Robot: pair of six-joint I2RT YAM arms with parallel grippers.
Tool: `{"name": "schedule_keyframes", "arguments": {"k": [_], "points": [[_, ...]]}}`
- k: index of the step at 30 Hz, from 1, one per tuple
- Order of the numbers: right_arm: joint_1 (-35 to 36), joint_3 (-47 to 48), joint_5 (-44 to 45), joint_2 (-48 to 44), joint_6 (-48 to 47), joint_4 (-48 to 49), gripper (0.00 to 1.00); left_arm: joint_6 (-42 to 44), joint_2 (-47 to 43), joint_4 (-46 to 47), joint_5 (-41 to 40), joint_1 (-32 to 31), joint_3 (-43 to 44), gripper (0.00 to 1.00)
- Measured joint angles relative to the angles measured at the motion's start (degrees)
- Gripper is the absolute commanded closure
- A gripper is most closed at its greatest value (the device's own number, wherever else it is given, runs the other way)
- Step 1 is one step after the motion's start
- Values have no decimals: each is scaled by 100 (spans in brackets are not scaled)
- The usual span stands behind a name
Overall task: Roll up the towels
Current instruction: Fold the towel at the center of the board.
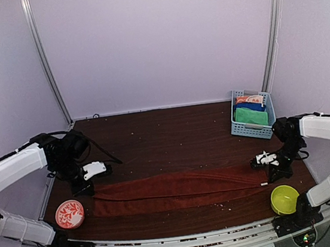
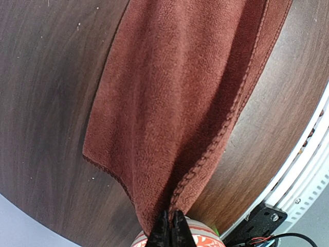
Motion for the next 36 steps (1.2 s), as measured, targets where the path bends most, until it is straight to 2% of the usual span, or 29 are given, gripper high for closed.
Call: {"name": "schedule_keyframes", "arguments": {"k": [5, 9, 13, 15, 19, 22, 28, 33, 36], "points": [[0, 2, 35, -55, -17, -85, 100, 44, -125, -7, 11, -4, -83, 100], [0, 72, 31, -149, -68, -199, 100, 87, -122, 13, 15, -61, -114, 95], [0, 74, 33, -205, -149, -225, 99, 122, -15, 15, -55, -149, -269, 80], [0, 74, 35, -205, -175, -245, 91, 131, 85, 13, -66, -190, -308, 72], [0, 74, 79, -227, -304, -361, 81, 131, 205, 11, -175, -295, -310, 62], [0, 107, 131, -328, -378, -494, 78, 138, 210, -70, -258, -317, -225, 61], [0, 673, 144, -321, -114, -496, 80, 20, 295, -24, -616, -328, 476, 61], [0, 1034, -39, 258, 636, 111, 80, -776, 1132, 356, -1038, -328, 1357, 68], [0, 1040, -136, 601, 1119, 442, 78, -1545, 1827, 511, -1165, -326, 2031, 73]]}}
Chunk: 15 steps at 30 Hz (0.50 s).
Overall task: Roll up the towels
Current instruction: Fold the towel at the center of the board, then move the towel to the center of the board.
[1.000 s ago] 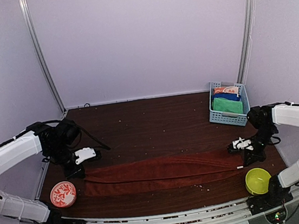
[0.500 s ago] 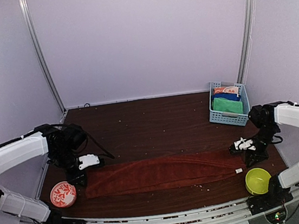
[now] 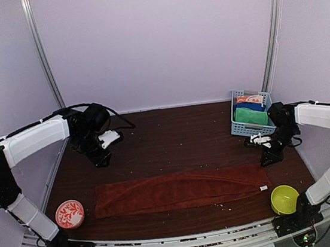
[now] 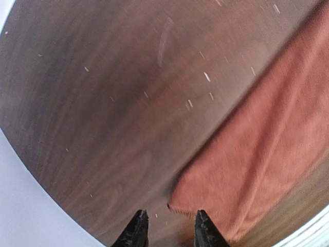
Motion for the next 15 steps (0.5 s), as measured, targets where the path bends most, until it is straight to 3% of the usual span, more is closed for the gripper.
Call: {"name": "schedule_keyframes", "arguments": {"k": [5, 10, 15], "points": [[0, -4, -4, 140, 481, 345, 76, -1338, 664, 527, 343, 57, 444, 87], [0, -216, 2, 140, 739, 662, 73, -2474, 673, 1189, 992, 98, -662, 93], [7, -494, 68, 190, 918, 885, 73, -3182, 525, 1375, 1128, 109, -1532, 94]]}}
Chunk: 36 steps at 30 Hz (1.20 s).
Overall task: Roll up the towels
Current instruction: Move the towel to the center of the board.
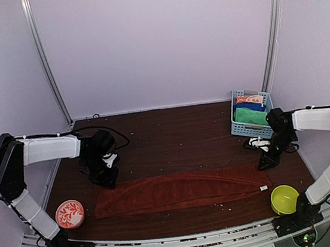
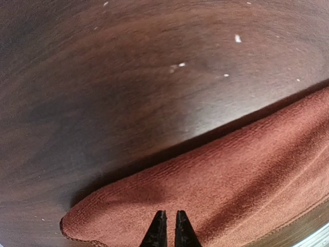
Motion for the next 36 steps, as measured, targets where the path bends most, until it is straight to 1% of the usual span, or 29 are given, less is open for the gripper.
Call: {"name": "schedule_keyframes", "arguments": {"k": [4, 7, 10, 13, 19, 21, 23, 27, 28, 29, 31, 33, 36], "points": [[17, -26, 195, 278, 254, 363, 82, -306, -68, 238, -39, 129, -278, 96], [20, -28, 387, 514, 511, 649, 85, -444, -2, 426, -63, 387, -498, 97], [22, -28, 566, 533, 726, 894, 87, -498, 103, 542, 48, 621, -459, 99], [31, -28, 750, 549, 929, 1132, 87, -485, 380, 590, 66, 695, -175, 100], [31, 63, 1163, 688, 1327, 1565, 87, -361, 1161, 844, -164, 739, 815, 100], [31, 186, 1220, 780, 1412, 1598, 86, -291, 1377, 1034, -306, 802, 1095, 100], [31, 330, 1213, 811, 1451, 1565, 80, -223, 1497, 1128, -393, 861, 1263, 100], [28, 776, 975, 649, 1458, 1191, 72, -92, 1464, 1178, -470, 931, 1364, 88], [31, 874, 861, 503, 1456, 1069, 71, -52, 1357, 1202, -472, 935, 1338, 83], [31, 938, 737, 330, 1416, 951, 71, -28, 1211, 1231, -470, 933, 1292, 74], [35, 964, 439, -59, 1266, 730, 71, 46, 807, 1377, -435, 929, 1088, 65], [83, 911, 118, -496, 962, 387, 70, 20, 195, 1537, -319, 925, 713, 62], [269, 564, -160, -946, 450, -2, 66, -133, -514, 1639, -136, 922, 238, 61]]}}
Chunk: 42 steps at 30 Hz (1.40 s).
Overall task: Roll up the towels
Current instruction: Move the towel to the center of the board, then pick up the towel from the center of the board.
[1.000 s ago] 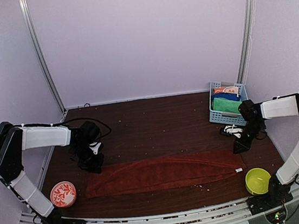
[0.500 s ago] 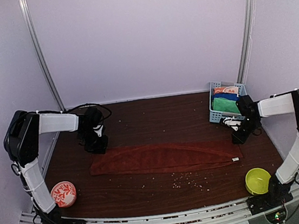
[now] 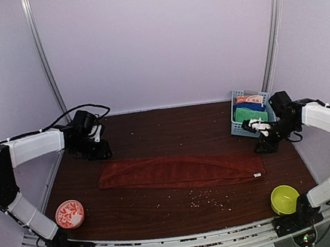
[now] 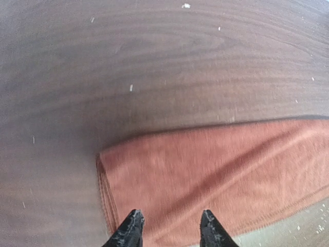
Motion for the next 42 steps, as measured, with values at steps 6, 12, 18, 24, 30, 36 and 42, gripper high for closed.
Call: {"name": "schedule_keyframes", "arguments": {"k": [6, 12, 18, 24, 30, 36, 42], "points": [[258, -780, 153, -420, -610, -531, 64, -476, -396, -450, 125, 74, -527, 65], [354, -994, 542, -507, -885, -546, 65, -721, -400, -920, 435, 636, -970, 74], [496, -1126, 671, -507, -968, -472, 65, -828, -337, -1117, 776, 741, -1086, 74], [525, -1161, 671, -461, -979, -400, 65, -835, -118, -1084, 826, 734, -1110, 75], [525, -1163, 667, -428, -992, -387, 65, -870, -20, -1073, 822, 734, -1274, 79], [535, -1167, 656, -348, -1008, -369, 64, -911, -17, -828, 933, 734, -1397, 83], [551, -1167, 501, -254, -1119, -424, 60, -938, 0, -595, 1021, 734, -1423, 95]]}}
